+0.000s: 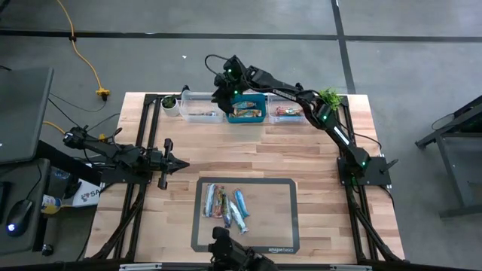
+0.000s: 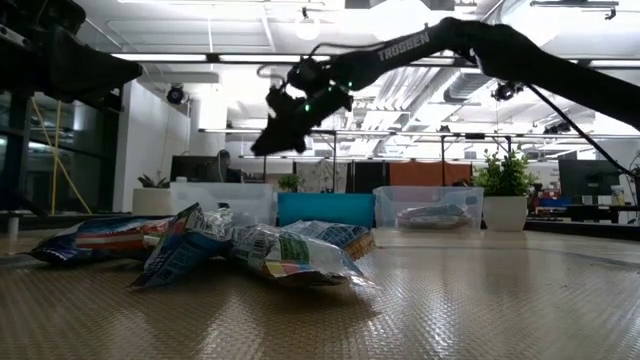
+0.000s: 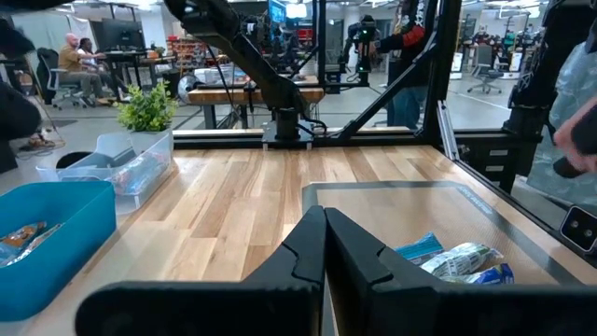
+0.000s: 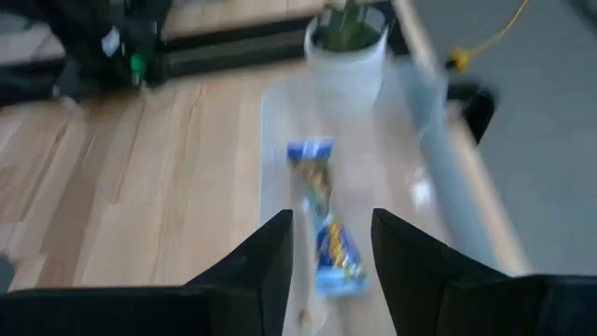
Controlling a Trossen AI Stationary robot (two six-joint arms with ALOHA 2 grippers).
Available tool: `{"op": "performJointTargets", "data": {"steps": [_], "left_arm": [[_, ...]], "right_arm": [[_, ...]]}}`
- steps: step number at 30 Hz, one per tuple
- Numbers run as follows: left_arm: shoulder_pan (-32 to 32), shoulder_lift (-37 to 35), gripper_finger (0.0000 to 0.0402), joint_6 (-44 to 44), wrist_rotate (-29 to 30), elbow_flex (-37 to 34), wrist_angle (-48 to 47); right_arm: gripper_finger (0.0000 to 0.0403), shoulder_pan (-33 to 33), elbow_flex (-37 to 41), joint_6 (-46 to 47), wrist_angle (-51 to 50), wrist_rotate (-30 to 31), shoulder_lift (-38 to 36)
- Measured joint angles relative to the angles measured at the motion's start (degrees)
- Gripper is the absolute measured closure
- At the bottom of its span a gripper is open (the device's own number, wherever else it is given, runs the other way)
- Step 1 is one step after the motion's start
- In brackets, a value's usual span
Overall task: Pick and place Granola Bars by type
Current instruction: Put the yellow granola bar into the blue bin
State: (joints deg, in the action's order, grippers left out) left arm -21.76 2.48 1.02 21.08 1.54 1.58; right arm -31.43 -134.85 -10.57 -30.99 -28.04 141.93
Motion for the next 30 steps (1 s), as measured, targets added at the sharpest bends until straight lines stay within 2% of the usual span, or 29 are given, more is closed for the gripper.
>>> {"op": "performJointTargets", "data": {"steps": [7,18,24,30], "left_arm": [[0.0,0.0,0.0400,0.0,0.0,0.0,0.0],[0.0,0.0,0.0400,0.0,0.0,0.0,0.0],[0.0,0.0,0.0400,0.0,0.0,0.0,0.0],[0.0,0.0,0.0400,0.0,0.0,0.0,0.0]], "right_arm": [[0.0272,0.5,-0.1,0.4,1.1,2.9,-6.5],[0.0272,7.0,-0.2,11.0,-2.9,4.0,-20.1],[0.0272,12.2,-0.2,20.5,-7.1,-1.4,-24.8],[0.0272,19.8,-0.2,25.6,-14.3,-5.1,-25.5]]}}
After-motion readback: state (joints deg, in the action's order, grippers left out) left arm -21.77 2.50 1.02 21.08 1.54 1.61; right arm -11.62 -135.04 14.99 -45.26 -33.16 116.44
